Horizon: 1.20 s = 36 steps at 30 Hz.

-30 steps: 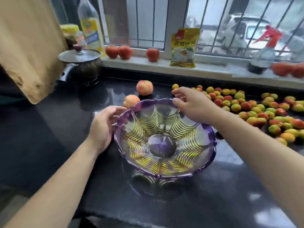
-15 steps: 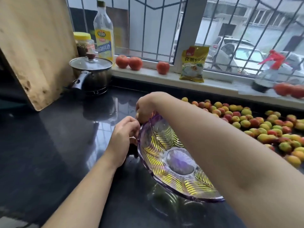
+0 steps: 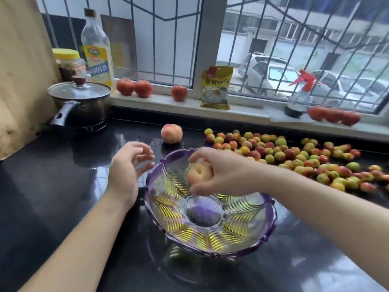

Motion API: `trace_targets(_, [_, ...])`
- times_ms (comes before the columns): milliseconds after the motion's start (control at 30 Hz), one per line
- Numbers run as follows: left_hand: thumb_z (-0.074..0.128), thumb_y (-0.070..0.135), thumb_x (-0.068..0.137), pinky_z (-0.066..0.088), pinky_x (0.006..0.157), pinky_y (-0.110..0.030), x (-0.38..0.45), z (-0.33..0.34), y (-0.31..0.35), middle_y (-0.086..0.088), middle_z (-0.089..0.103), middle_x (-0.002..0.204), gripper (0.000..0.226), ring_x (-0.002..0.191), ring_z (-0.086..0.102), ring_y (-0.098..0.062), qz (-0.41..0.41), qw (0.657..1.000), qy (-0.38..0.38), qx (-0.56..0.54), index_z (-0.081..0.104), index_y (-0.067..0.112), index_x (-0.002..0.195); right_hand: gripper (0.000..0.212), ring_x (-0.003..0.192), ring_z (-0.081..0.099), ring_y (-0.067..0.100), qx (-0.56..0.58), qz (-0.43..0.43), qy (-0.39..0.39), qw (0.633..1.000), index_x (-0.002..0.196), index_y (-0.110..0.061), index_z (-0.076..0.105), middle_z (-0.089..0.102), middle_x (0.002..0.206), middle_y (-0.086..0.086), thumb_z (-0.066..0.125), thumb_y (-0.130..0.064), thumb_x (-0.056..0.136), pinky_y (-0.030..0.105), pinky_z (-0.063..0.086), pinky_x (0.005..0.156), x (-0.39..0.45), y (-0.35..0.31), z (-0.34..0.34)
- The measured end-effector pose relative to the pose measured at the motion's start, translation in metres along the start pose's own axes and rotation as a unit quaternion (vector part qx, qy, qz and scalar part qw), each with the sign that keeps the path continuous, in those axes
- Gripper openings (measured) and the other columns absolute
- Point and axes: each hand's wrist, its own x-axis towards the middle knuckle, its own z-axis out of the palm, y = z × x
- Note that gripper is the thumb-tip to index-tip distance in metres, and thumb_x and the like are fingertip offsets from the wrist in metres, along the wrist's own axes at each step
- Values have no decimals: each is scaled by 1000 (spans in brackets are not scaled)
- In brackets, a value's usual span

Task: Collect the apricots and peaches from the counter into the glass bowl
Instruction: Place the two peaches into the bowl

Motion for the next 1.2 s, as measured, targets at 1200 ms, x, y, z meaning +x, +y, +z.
trace_targets(1200, [26,-19,79,64,85,-47,11,7,1,-25,75,122,70,108,76,-39,-220,965,-128,-63,68,2,130,84,109,63,23,-89,53,-28,994,160,-14,21,53,147,5,63,-44,93,27,52,80,248,15,-15])
